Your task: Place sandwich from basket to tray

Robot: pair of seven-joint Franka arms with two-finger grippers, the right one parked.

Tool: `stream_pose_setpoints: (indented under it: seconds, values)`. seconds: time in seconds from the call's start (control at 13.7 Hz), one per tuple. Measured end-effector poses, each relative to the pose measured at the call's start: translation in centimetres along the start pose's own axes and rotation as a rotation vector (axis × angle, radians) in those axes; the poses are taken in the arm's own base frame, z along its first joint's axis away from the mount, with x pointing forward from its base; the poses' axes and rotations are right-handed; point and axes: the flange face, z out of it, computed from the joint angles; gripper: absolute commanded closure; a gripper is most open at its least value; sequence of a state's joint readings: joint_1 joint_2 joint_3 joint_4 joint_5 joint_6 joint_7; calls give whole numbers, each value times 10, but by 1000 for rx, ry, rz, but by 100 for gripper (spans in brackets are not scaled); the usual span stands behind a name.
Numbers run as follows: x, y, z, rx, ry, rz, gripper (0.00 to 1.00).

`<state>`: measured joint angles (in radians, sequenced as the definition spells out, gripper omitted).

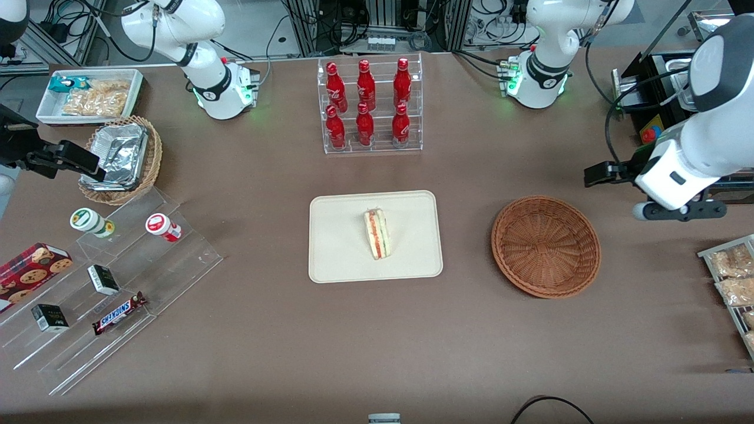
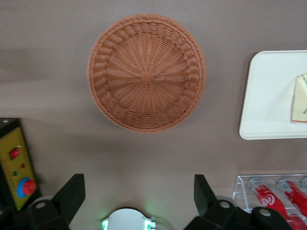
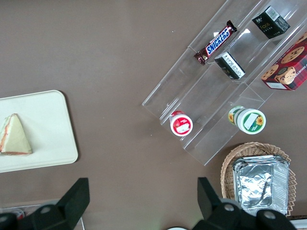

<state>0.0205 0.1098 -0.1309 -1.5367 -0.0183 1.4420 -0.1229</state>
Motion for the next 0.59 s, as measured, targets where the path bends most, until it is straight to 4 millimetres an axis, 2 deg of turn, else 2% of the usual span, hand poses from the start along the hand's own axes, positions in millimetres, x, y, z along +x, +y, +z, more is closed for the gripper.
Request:
stream_pose_setpoints:
  seconds: [0.29, 0.59]
  values:
    - [-16, -23, -28, 32, 59, -13, 0]
    - [-21, -46, -37, 26, 77, -47, 0]
